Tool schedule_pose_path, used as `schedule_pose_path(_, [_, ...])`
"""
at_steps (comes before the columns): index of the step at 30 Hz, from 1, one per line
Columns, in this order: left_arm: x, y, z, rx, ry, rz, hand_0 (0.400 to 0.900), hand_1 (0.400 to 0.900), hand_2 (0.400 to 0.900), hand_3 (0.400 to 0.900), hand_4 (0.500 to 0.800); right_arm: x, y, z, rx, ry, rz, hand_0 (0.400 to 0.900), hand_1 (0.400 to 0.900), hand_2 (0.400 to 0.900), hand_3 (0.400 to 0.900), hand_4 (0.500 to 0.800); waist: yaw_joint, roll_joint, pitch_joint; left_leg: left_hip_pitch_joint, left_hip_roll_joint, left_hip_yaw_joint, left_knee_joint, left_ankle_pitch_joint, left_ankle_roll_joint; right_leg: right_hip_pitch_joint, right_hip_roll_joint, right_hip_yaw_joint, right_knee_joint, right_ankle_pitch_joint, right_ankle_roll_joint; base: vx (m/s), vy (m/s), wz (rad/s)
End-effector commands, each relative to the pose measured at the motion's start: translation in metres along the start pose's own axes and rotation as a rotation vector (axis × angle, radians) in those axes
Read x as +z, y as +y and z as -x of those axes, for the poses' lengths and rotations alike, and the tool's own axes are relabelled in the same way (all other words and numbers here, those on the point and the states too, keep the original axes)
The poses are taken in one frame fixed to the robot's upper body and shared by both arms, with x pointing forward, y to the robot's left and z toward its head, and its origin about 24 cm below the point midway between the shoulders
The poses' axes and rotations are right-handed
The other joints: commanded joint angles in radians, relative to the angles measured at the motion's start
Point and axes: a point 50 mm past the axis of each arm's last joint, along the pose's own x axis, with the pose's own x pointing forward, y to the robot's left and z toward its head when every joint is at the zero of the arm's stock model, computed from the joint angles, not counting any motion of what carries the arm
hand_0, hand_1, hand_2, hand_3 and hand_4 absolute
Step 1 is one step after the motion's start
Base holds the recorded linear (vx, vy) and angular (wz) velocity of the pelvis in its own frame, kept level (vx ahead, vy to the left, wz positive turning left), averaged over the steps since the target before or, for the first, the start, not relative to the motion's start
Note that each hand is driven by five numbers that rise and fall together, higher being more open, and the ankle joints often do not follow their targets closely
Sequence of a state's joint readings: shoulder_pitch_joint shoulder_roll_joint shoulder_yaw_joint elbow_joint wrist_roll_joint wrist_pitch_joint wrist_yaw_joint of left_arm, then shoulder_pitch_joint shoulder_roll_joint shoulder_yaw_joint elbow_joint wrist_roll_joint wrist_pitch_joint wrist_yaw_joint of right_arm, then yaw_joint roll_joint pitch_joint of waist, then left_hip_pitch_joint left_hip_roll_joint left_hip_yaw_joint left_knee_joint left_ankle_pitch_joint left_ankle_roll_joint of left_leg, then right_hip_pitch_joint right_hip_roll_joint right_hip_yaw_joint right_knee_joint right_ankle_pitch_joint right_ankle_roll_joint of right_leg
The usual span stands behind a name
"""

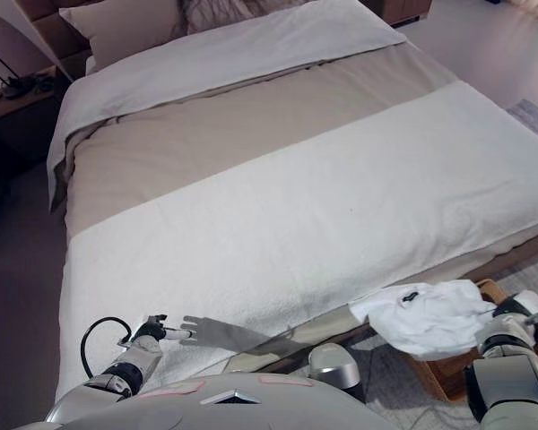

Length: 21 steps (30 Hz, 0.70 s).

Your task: Put the clothes on the bed into the basket.

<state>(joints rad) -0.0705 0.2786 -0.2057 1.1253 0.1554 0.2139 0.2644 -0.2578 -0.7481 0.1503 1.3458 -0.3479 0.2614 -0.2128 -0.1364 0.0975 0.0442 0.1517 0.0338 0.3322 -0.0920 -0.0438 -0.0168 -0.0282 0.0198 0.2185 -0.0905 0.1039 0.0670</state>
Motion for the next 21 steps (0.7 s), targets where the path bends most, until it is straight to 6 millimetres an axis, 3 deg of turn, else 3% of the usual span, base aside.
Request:
schedule_pose_path(1, [0.021, 0.035, -0.007, 0.118, -0.068, -0.004, 0.900, 0.900, 0.900, 0.900, 0.800, -0.009, -0.085, -0.008, -0.224, 0.109, -0.023, 0.400, 0.400, 0.400, 0.400, 0.500, -0.001, 0.014, -0.010, 0.038, -0.014, -0.065, 0.005, -0.052, -0.003, -0.031, 0.011, -0.029, 0.003, 0.011, 0.060, -0.03, 0.013, 0.07])
schedule_pose_path(6, [0.027, 0.026, -0.005, 0.085, -0.099, -0.007, 0.900, 0.900, 0.900, 0.900, 0.800, -0.034, -0.109, -0.006, -0.232, 0.229, -0.040, 0.400, 0.400, 0.400, 0.400, 0.500, 0.024, 0.044, -0.004, 0.020, -0.022, -0.081, 0.005, -0.041, -0.009, -0.039, -0.007, -0.050, 0.003, 0.008, 0.064, 0.00, -0.007, 0.16])
schedule_pose_path(9, [0.030, 0.024, -0.004, 0.073, -0.117, -0.006, 0.900, 0.900, 0.900, 0.900, 0.800, -0.045, -0.136, -0.003, -0.273, 0.270, -0.045, 0.400, 0.400, 0.400, 0.400, 0.500, 0.031, 0.060, 0.002, 0.011, -0.024, -0.100, 0.005, -0.034, -0.014, -0.038, -0.021, -0.073, 0.003, 0.003, 0.063, 0.01, -0.010, 0.27])
schedule_pose_path(15, [0.032, 0.030, -0.004, 0.090, -0.132, 0.002, 0.900, 0.900, 0.900, 0.900, 0.800, -0.064, -0.219, 0.017, -0.471, 0.311, -0.140, 0.400, 0.400, 0.400, 0.400, 0.500, 0.022, 0.089, 0.012, -0.009, -0.028, -0.118, 0.005, -0.021, -0.024, -0.045, -0.040, -0.103, 0.003, -0.003, 0.060, 0.02, -0.004, 0.17])
schedule_pose_path(20, [0.034, 0.035, -0.004, 0.107, -0.138, 0.009, 0.900, 0.900, 0.900, 0.900, 0.800, -0.081, -0.259, 0.034, -0.573, 0.354, -0.176, 0.400, 0.400, 0.400, 0.400, 0.500, 0.019, 0.099, 0.014, -0.022, -0.024, -0.129, 0.005, -0.011, -0.033, -0.046, -0.047, -0.127, 0.003, -0.012, 0.054, 0.03, -0.023, 0.18])
schedule_pose_path(21, [0.033, 0.040, -0.005, 0.110, -0.135, 0.038, 0.900, 0.900, 0.900, 0.900, 0.800, -0.093, -0.269, 0.039, -0.582, 0.337, -0.259, 0.400, 0.400, 0.400, 0.400, 0.500, 0.011, 0.102, 0.013, -0.020, -0.022, -0.132, 0.005, -0.010, -0.036, -0.042, -0.047, -0.134, 0.003, -0.018, 0.053, 0.04, -0.035, 0.14])
